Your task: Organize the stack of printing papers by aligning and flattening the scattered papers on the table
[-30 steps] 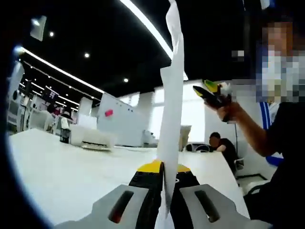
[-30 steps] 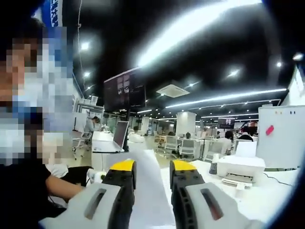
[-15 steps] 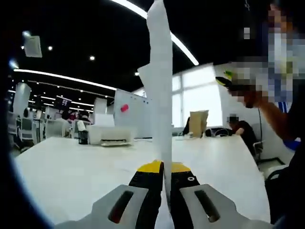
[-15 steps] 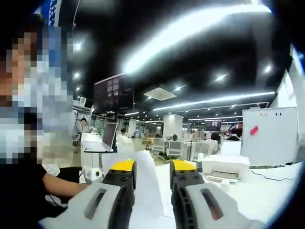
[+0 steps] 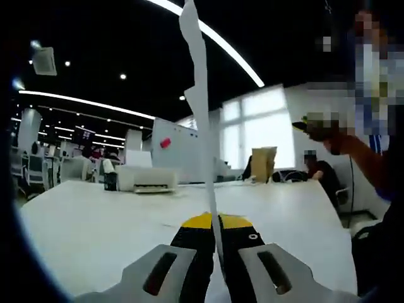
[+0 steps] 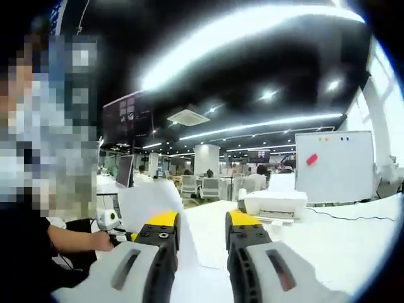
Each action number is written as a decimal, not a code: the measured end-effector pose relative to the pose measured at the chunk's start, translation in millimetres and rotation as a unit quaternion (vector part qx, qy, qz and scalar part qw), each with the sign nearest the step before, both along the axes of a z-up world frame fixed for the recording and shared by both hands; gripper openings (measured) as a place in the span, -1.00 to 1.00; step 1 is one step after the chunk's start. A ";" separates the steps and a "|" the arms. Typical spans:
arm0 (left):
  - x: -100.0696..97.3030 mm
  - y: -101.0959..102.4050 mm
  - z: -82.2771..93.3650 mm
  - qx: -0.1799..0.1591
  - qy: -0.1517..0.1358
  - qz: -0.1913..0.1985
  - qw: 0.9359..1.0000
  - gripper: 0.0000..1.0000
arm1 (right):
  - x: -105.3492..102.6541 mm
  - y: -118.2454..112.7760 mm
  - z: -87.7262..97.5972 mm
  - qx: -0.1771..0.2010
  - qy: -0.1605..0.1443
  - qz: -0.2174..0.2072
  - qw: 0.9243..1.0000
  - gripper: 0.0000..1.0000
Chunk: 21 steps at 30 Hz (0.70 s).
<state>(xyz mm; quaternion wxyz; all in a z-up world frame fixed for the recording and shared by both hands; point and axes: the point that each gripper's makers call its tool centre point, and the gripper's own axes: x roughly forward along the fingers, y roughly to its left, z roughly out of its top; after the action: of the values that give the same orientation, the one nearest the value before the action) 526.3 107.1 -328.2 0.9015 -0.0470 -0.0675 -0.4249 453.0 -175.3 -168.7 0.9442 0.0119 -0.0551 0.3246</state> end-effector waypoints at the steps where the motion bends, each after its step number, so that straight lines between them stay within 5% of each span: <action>1: -0.2 -0.4 0.0 0.000 0.000 -0.001 1.000 -0.89 | -0.3 -1.5 -3.2 -0.001 0.004 -0.002 1.000 -0.51; 21: -0.8 -2.1 -2.2 -0.001 0.006 -0.006 1.000 -0.89 | -15.4 -34.8 -31.6 0.002 0.033 -0.039 0.999 -0.49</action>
<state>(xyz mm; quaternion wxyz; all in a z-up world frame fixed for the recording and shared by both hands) 525.5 105.1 -330.4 0.8994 -0.0505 -0.0624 -0.4297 437.6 -210.1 -200.2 0.9574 0.0227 -0.0246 0.2870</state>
